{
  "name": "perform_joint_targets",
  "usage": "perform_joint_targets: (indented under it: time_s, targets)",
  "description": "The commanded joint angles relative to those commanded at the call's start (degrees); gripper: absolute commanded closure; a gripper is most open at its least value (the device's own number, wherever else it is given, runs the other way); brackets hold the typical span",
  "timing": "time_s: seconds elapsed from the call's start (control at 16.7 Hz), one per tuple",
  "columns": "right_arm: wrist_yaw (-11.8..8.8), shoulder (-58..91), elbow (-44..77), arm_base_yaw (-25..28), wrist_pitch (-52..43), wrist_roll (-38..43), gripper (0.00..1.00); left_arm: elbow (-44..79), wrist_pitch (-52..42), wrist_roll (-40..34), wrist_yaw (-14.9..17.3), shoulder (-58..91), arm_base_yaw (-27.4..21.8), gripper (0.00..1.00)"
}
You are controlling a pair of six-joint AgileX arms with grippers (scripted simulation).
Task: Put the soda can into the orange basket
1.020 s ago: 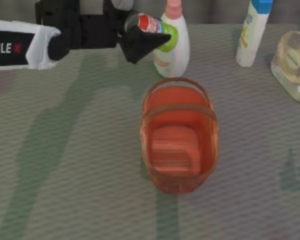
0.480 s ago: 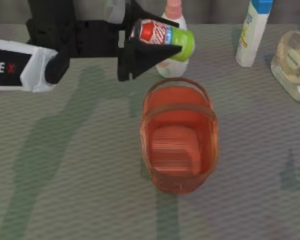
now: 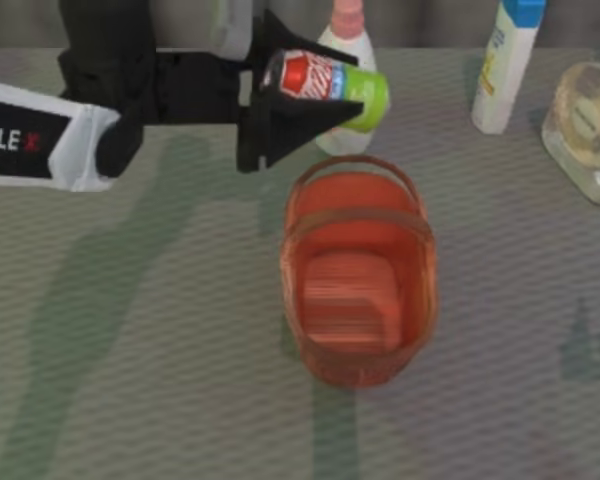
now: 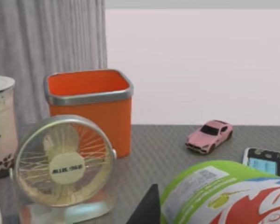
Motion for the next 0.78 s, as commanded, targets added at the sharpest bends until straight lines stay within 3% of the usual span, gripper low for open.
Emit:
perform_joint_targets:
  time_s: [0.42, 0.72, 0.78]
  targets:
    - [0.0, 0.0, 0.0, 0.0, 0.0, 0.0, 0.0, -3.6, 16.3, -0.3, 0.0, 11.7, 1.1, 1.0]
    - [0.0, 0.0, 0.0, 0.0, 0.0, 0.0, 0.0, -4.1, 17.4, -0.4, -0.1, 12.7, 1.2, 1.0]
    - [0.0, 0.0, 0.0, 0.0, 0.0, 0.0, 0.0, -4.1, 17.4, -0.4, -0.1, 12.7, 1.2, 0.92]
